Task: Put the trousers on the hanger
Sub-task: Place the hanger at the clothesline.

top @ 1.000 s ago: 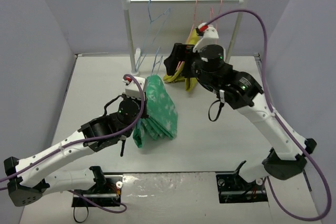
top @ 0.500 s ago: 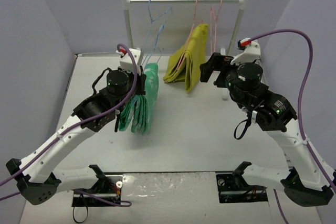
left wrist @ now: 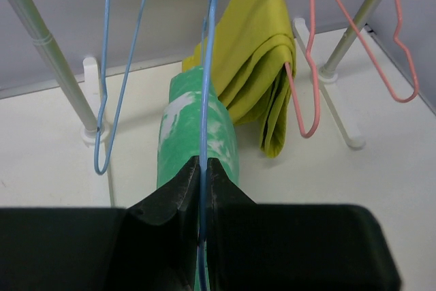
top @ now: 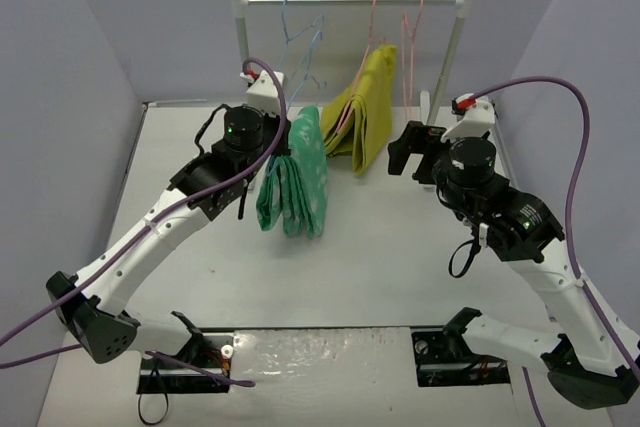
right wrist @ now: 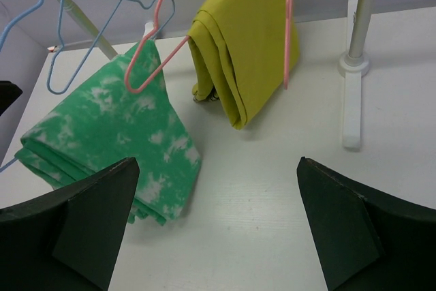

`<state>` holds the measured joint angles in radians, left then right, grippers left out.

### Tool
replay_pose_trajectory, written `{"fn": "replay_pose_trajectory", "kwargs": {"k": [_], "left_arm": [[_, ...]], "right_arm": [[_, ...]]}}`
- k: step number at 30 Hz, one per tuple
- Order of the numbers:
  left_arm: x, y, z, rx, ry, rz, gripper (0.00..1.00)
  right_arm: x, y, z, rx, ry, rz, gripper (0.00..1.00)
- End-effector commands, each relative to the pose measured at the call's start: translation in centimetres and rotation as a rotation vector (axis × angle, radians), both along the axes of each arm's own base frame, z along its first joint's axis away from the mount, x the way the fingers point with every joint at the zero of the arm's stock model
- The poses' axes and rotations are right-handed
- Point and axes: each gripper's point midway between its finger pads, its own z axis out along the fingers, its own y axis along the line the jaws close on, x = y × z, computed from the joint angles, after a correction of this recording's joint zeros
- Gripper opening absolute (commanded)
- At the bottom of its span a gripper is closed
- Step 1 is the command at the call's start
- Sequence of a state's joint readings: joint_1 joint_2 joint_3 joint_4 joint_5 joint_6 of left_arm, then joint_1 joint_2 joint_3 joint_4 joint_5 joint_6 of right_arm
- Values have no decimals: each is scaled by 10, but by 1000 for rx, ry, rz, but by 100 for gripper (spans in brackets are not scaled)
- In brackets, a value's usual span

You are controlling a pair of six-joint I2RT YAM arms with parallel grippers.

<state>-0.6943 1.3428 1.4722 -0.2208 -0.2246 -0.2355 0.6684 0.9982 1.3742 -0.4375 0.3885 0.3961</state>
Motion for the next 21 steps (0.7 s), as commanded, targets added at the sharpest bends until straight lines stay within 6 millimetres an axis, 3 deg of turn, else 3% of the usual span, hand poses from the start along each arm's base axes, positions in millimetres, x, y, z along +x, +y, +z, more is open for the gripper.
{"fn": "replay_pose_trajectory", "kwargs": {"k": [1,9,10,11,17,21], "left_arm": [[0,8,153,-282,-378,4,0],[31,15,193,-292,-469,10,0],[40,11,190,-283,-465,7,0],[41,13,200,-290,-487,6,0],[71,-4,203,-301,-487,-30,0],[88,-15,190,-305,-463,-37,0]], "right_arm": [[2,-11,7,21,-45,-53,100],[-15,-39,-7,-11,-59,-120,100],[-17,-42,-6,-12,-63,-124,100],[-19,-45,-6,-11,-67,-127,100],[-29,-60,-6,-18,-73,-163,100],[-34,-67,-7,-22,-71,-183,100]]}}
